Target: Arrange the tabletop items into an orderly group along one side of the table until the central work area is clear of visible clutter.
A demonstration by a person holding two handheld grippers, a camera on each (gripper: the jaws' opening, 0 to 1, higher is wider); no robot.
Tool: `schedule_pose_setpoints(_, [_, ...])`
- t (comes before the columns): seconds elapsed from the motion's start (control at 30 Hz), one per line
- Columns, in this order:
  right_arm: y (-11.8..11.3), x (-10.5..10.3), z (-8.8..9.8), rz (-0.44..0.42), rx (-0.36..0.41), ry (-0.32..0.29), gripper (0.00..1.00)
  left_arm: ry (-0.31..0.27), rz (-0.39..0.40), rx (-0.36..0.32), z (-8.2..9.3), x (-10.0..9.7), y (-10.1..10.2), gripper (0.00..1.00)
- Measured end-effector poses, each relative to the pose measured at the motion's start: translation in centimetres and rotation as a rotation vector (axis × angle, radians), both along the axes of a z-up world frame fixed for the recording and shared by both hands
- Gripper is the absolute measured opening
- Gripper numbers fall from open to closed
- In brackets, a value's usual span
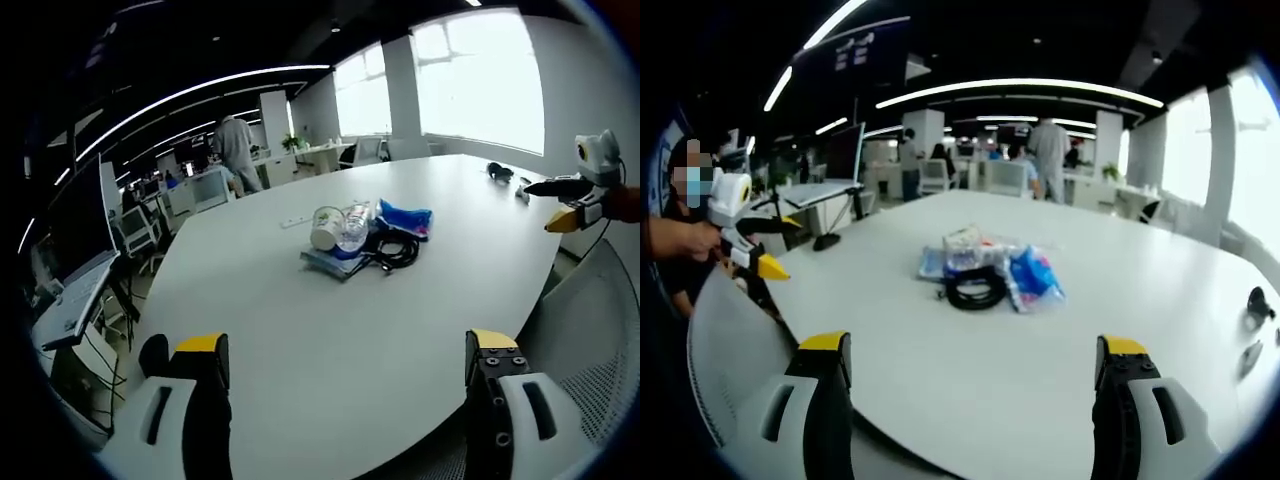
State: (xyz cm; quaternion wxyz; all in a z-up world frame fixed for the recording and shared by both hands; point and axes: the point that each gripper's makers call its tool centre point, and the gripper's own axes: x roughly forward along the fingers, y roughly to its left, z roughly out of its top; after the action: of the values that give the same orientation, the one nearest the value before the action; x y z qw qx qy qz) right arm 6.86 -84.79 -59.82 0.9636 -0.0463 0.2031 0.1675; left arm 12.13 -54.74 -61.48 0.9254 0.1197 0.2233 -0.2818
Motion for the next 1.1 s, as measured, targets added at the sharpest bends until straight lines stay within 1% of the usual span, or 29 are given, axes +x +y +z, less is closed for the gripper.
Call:
schedule_pose_setpoints(0.17, [-0.3,-0.2,0.1,-0.001,-0.011,0.0,1.0,-0.001,-0.01,-0.001,0.1,0.3,-0.5,0.99])
schedule_pose_setpoints(0.27, [-0.4,-0.1,0.6,0.002,-0.013,-0.003,1.0,0.004,-0.014,-0.003,0.1,0.5,-1.0,0.99])
schedule_pose_setpoints(0.33, [-0.5,0.2,1.2,0.006,-0.017,-0.014,1.0,0.003,-0.017,-0.006,0.1,0.8,-1.4,0.99])
schedule_pose_setpoints(0.53, [-0.6,1.2,1.9,0.027,-0.019,-0.022,0.99,0.001,-0.023,-0.003,0.3,1.5,-2.5,0.99])
schedule_pose_setpoints(0.67, [-0.6,1.8,1.8,0.046,-0.02,-0.018,0.98,0.007,-0.024,-0.005,0.5,2.0,-3.0,0.98])
schedule_pose_setpoints(0.83, [-0.6,2.5,1.8,0.053,-0.005,-0.012,0.96,0.009,-0.031,0.003,0.6,2.4,-3.7,0.97])
schedule_pose_setpoints(0.93, [-0.7,2.9,1.7,0.065,-0.002,-0.005,0.96,0.016,-0.033,0.012,0.4,2.6,-4.0,0.96])
schedule_pose_setpoints(0.97, [-0.7,3.0,1.5,0.071,0.002,0.011,0.96,0.017,-0.035,0.016,0.3,2.8,-4.2,0.96])
schedule_pose_setpoints(1.1, [-0.7,3.5,1.4,0.085,-0.004,0.016,0.94,0.019,-0.049,0.035,0.2,3.0,-4.7,0.94])
